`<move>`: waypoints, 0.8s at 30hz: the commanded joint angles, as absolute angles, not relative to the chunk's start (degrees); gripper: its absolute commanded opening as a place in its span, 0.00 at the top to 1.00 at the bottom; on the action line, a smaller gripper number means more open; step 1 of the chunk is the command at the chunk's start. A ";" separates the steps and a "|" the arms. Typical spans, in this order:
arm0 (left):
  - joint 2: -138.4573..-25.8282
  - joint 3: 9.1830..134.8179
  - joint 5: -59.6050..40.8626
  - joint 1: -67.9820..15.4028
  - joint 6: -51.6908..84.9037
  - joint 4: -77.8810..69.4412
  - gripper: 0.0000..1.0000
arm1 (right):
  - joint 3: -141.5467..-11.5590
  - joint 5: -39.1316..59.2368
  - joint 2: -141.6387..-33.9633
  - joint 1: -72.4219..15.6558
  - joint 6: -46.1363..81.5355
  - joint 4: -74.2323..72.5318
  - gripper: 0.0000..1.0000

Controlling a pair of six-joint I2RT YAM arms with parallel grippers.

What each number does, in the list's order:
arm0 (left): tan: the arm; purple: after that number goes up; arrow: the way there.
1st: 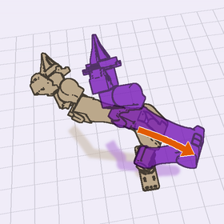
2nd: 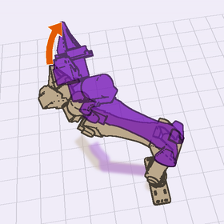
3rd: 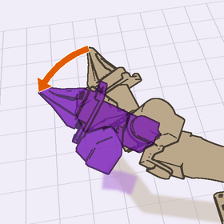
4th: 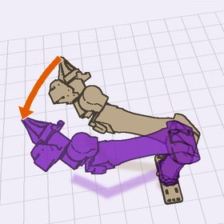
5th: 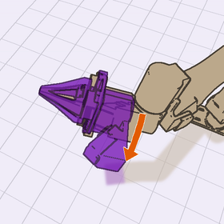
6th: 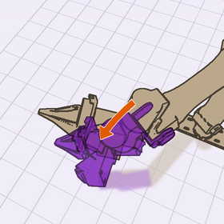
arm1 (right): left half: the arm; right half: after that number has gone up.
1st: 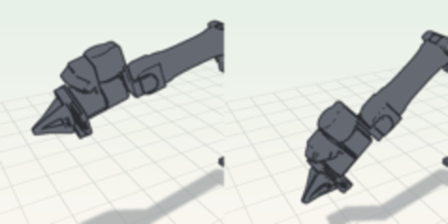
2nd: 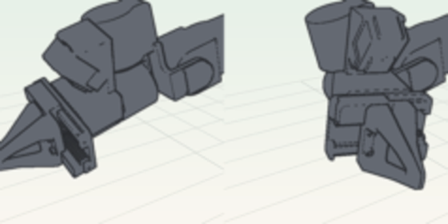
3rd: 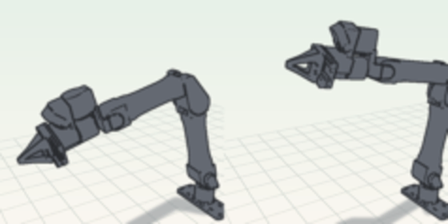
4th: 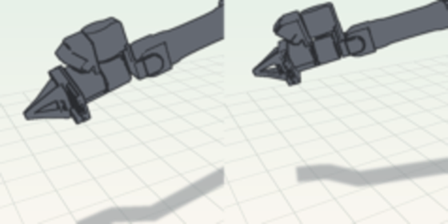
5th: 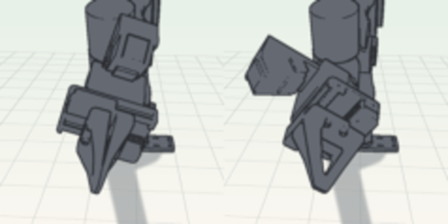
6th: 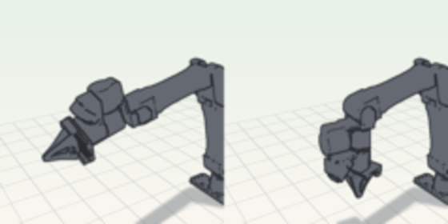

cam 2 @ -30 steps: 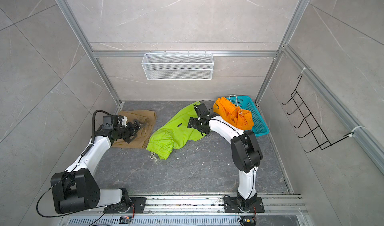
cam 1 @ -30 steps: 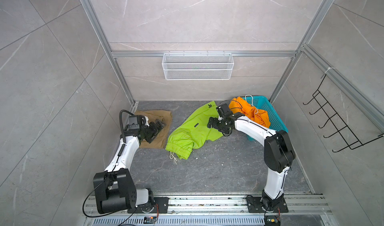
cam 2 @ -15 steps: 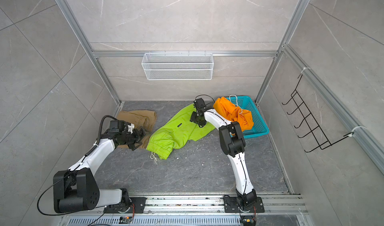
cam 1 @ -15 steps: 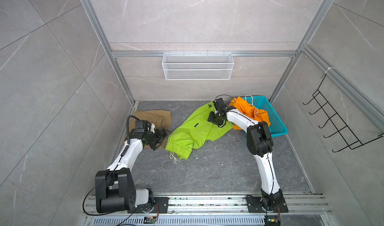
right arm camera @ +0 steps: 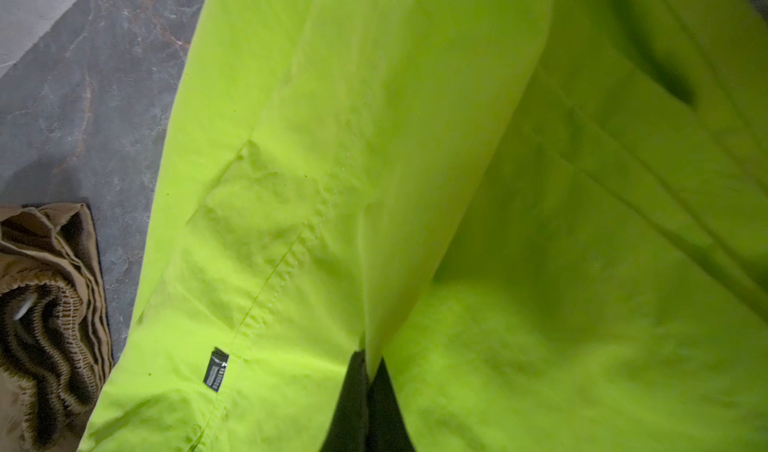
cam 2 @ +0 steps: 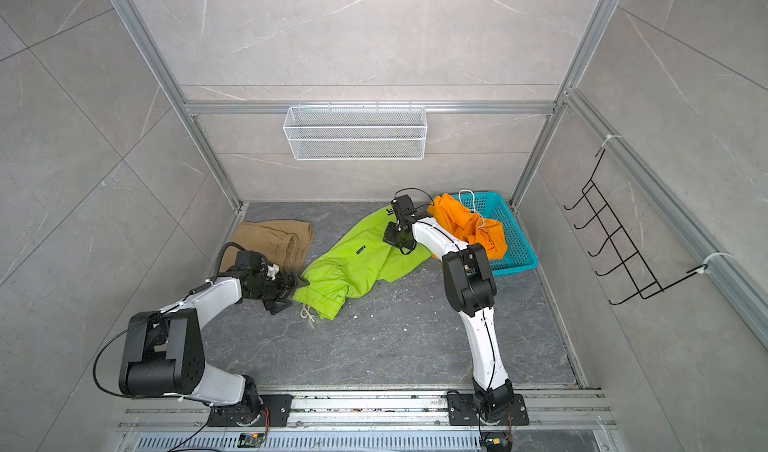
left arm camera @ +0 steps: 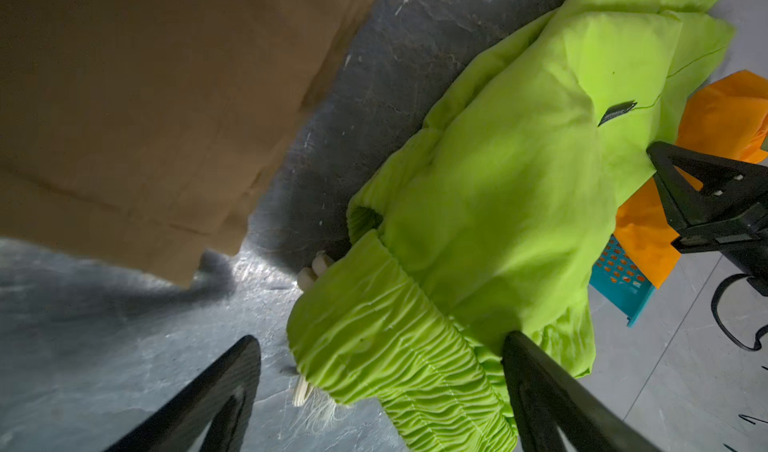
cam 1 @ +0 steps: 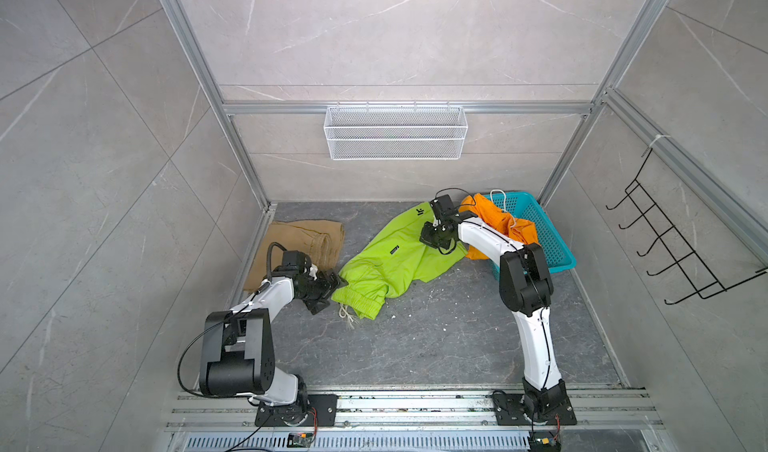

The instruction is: Fold and stack the shorts

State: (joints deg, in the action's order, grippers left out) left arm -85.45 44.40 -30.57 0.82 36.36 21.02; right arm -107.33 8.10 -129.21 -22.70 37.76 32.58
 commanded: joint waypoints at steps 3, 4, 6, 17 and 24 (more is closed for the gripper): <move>-86.82 42.14 -28.06 -0.66 41.48 11.46 0.17 | -104.60 9.31 -124.80 -22.28 38.23 30.28 1.00; -87.61 42.31 -27.25 -1.45 41.68 10.32 0.21 | -104.60 9.55 -124.70 -22.15 38.27 30.23 1.00; -89.13 42.45 -26.57 -2.59 42.74 7.95 0.31 | -104.56 9.93 -124.50 -22.06 38.17 30.32 1.00; -93.81 62.14 -24.00 -4.18 38.03 13.03 1.00 | -104.24 12.21 -117.57 -18.14 36.90 31.36 1.00; -102.34 97.92 -21.89 -4.14 27.59 27.38 1.00 | -103.37 10.26 -103.90 -13.36 33.25 34.99 1.00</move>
